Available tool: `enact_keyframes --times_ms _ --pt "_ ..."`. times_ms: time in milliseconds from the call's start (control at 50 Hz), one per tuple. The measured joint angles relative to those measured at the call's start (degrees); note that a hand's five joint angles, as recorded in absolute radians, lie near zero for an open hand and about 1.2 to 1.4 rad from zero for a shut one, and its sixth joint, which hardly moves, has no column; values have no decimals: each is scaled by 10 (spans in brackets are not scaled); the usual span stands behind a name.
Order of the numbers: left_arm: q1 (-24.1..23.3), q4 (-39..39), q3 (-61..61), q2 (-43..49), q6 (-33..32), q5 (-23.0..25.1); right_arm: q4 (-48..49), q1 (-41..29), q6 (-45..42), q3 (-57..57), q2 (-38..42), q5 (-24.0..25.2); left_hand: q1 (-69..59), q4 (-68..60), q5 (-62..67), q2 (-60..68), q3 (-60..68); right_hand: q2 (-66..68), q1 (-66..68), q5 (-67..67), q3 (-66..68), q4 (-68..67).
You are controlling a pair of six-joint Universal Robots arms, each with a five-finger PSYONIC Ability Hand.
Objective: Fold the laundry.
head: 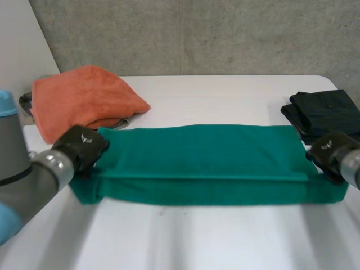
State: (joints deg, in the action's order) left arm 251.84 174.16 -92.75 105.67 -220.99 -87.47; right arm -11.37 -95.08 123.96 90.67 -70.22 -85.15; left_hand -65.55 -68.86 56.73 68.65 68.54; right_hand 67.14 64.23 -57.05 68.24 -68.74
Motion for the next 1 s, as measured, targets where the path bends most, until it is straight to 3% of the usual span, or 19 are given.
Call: enact_keyframes --times_ms 280,340,360,380,420,440,460,480,620,760,1000 --pt "-17 170 214 225 30 -40 204 -49 41 -213 219 -46 0 0 0 0 0 -3 0 2 -4 5" --pt "-21 188 239 251 29 -42 224 -53 41 -242 248 -49 28 31 -25 -30 -30 -212 -202 207 -215 217" --pt "-24 199 249 262 28 -42 236 -55 41 -256 262 -53 206 193 -182 -192 -189 -317 -294 314 -317 320" --pt "-26 205 254 268 28 -43 244 -56 41 -263 268 -56 279 256 -243 -266 -250 -418 -392 417 -416 418" --pt "-30 226 264 278 28 -44 268 -59 44 -279 283 -66 307 281 -268 -291 -274 -517 -489 514 -521 525" --pt "-31 229 265 279 28 -44 273 -59 45 -281 284 -68 307 281 -268 -291 -274 -535 -505 532 -542 545" --pt "-33 241 267 280 29 -45 287 -60 48 -286 287 -74 538 541 -520 -536 -531 -546 -511 542 -555 557" --pt "-35 250 268 280 30 -46 297 -61 51 -288 287 -79 538 558 -537 -554 -550 -547 -511 543 -559 563" --pt "-40 299 239 234 36 -56 313 -61 94 -262 231 -83 538 563 -539 -559 -554 -547 -511 543 -559 565" --pt "-39 305 168 165 40 -57 248 -54 140 -198 145 -22 538 563 -539 -559 -554 -547 -511 543 -559 565" --pt "-33 240 162 176 58 -29 127 -46 150 -212 159 29 513 543 -520 -540 -539 -523 -501 514 -530 535"
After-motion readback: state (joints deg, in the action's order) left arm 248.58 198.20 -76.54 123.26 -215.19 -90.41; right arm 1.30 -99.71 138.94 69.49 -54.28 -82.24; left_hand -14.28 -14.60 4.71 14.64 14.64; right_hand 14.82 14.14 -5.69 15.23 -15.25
